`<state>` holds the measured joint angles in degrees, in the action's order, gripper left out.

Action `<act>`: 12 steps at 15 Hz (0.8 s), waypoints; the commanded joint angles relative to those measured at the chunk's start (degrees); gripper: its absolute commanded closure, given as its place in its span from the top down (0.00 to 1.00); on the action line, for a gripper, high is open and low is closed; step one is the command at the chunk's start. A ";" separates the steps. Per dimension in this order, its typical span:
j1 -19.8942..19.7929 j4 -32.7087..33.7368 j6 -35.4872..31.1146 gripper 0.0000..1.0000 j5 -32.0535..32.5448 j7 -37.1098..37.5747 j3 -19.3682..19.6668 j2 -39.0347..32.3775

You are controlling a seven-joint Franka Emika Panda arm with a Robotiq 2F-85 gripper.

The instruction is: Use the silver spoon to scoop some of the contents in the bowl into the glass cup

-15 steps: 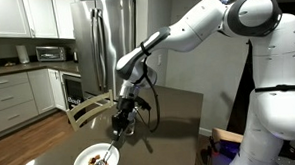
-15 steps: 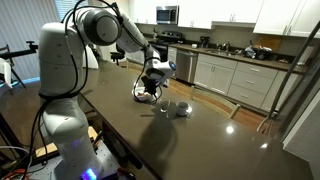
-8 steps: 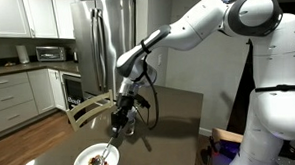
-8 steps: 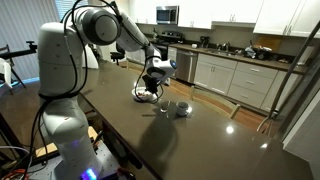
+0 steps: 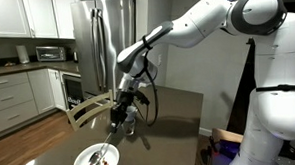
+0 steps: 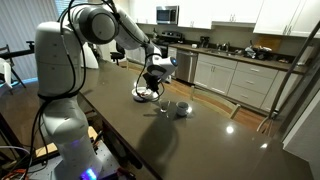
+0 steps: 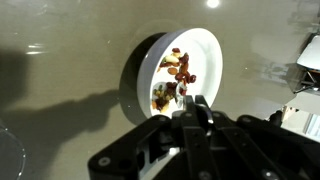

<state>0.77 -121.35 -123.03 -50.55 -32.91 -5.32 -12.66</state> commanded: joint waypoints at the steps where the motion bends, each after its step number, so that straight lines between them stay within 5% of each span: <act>1: -0.82 0.32 2.12 0.04 -1.09 -1.95 0.20 1.38; 12: -0.87 0.27 1.76 0.04 -0.66 -1.69 1.08 2.14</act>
<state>0.77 -121.02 -123.00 -50.54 -33.11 -4.38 -11.78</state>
